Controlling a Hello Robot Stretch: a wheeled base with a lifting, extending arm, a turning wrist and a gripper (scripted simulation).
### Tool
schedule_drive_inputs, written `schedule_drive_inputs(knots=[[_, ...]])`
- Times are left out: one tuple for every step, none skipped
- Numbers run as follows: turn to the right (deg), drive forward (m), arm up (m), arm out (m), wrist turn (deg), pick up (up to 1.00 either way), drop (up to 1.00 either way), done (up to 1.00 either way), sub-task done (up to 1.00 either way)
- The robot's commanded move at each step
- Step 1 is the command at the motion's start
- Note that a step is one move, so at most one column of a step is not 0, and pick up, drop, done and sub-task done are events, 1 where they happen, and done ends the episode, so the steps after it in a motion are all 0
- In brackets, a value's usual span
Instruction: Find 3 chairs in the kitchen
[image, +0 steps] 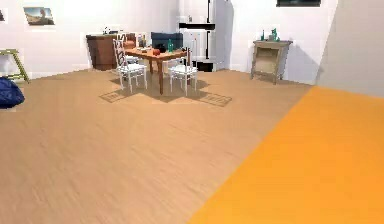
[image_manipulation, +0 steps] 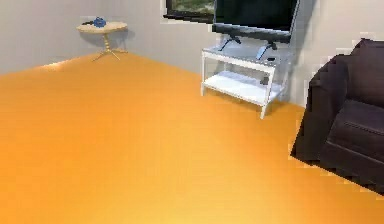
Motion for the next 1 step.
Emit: schedule_drive_inputs(knots=[[0.0, 1.0, 0.0, 0.0, 0.0, 0.0, 0.0, 0.0, 0.0]])
